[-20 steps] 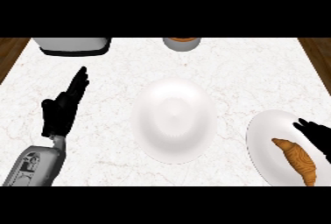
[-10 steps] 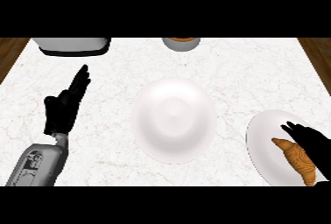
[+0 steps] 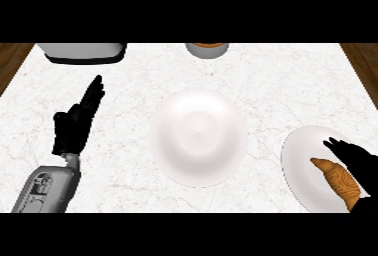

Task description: Pick the croissant from the plate and place it in the plate

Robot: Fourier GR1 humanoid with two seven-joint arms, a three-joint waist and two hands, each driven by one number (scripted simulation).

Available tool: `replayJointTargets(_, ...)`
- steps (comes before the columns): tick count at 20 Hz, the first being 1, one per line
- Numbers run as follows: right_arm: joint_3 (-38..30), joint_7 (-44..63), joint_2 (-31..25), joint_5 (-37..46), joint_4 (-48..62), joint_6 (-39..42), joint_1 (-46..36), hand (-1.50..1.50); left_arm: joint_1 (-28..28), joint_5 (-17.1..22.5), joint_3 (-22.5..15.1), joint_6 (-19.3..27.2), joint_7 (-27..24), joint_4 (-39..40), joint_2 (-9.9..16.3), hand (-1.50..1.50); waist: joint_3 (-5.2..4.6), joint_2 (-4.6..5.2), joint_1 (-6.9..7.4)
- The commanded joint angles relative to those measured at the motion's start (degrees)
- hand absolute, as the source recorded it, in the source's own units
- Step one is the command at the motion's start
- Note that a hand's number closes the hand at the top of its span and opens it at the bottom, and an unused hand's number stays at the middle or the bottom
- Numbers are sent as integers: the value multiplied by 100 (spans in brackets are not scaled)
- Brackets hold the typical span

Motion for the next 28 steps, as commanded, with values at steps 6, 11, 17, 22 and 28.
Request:
replayJointTargets(6,-51,-384,538,627,475,-779,-229,150,-143,-101,213,-218,57,114,-70,0,0,0,-13)
replayJointTargets(11,-319,-812,574,696,622,-977,-105,150,33,-235,247,-185,-204,227,-270,0,0,-1,-16)
replayJointTargets(17,-672,1676,2063,480,-430,-1100,1387,150,231,-101,391,-125,112,-119,-75,0,-16,-74,-366)
replayJointTargets(22,-140,2395,2779,1022,-2337,-1698,2336,150,40,-244,202,-91,348,-332,-157,0,-9,-44,-190)
replayJointTargets(28,416,2423,2953,1662,-4100,-2325,2113,150,223,-117,248,-289,281,-344,-84,0,-12,-48,-92)
